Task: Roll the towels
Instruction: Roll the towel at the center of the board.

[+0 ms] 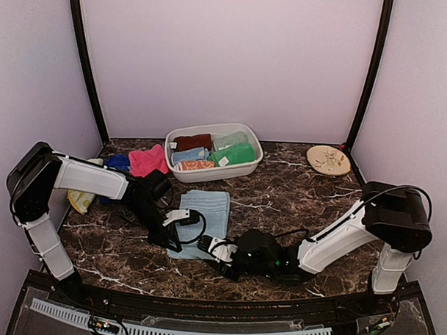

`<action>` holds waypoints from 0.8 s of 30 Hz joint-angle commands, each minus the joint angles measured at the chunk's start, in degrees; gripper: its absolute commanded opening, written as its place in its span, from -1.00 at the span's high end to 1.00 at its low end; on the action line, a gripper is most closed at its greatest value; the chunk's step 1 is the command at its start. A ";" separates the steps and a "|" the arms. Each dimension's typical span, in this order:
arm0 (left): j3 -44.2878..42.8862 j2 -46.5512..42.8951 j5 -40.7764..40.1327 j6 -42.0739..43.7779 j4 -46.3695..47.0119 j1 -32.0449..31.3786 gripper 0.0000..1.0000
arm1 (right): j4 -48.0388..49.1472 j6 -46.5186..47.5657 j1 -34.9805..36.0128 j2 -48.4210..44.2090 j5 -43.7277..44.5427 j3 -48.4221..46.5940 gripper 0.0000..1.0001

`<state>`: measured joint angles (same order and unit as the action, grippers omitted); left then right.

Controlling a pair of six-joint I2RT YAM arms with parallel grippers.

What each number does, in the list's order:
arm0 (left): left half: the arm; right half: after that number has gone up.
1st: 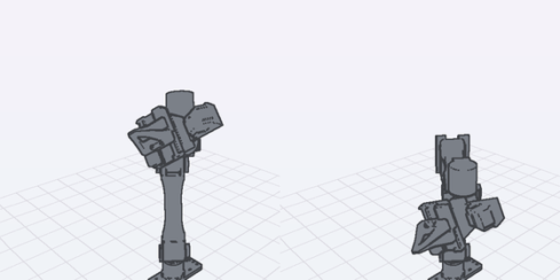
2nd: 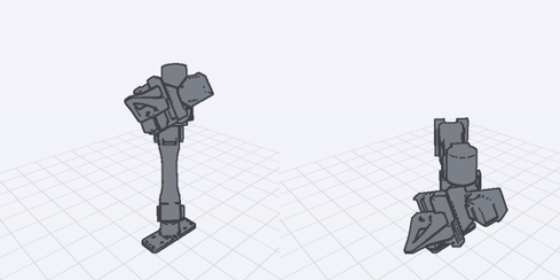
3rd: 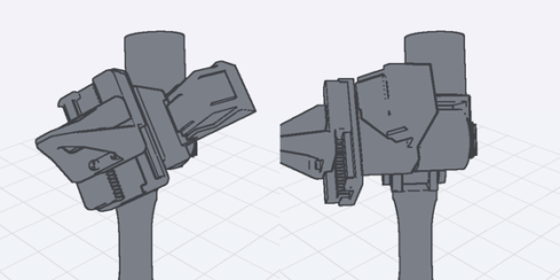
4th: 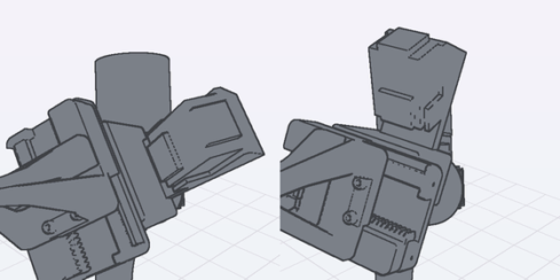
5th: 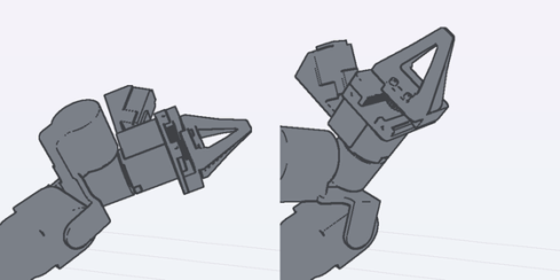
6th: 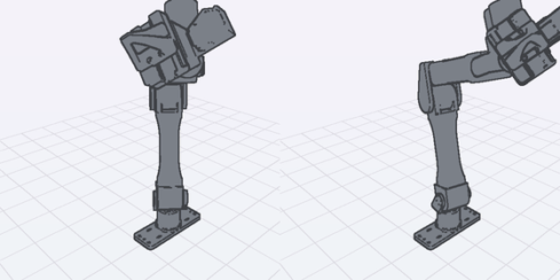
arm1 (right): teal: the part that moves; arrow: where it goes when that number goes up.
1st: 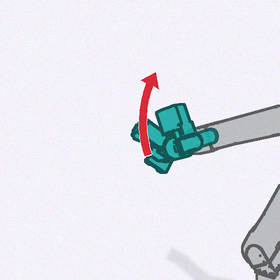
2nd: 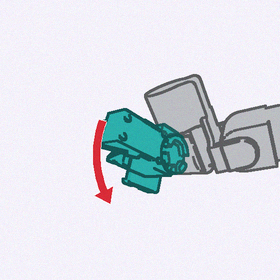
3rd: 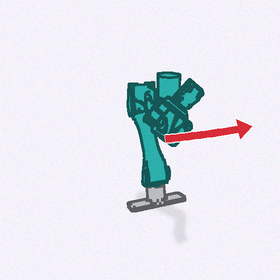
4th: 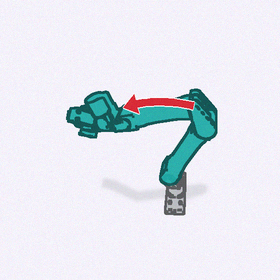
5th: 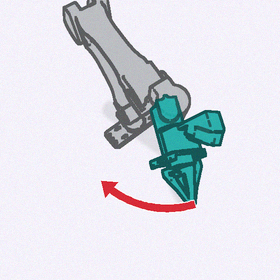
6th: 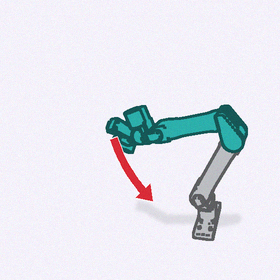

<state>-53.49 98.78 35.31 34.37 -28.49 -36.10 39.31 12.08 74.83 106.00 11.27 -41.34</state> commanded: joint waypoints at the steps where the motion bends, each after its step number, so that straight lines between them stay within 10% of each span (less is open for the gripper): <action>1: -0.18 -1.13 -0.55 -0.40 -0.33 0.50 0.95 | -1.02 -3.76 -1.45 1.48 -3.42 -1.32 0.19; 9: 0.54 -2.03 -1.04 -0.18 -0.23 0.50 0.93 | -3.23 -5.04 -2.11 1.95 -6.38 -2.18 0.13; 14: 1.07 -2.85 -1.16 -0.40 0.49 0.50 0.87 | -0.16 -8.36 -3.83 1.33 -7.66 -1.83 0.78; 19: 2.61 -5.78 -3.93 0.61 1.19 0.50 0.06 | -4.93 -13.38 -6.84 1.04 -15.32 -3.66 1.00; 24: 8.12 -15.34 -9.58 3.64 4.78 0.50 -0.07 | -11.32 -22.16 -12.47 0.67 -25.67 -5.13 1.00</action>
<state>-49.25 91.57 30.57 35.00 -26.22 -35.88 32.77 -1.96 66.15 107.07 -4.73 -44.53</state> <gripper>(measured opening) 0.524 0.017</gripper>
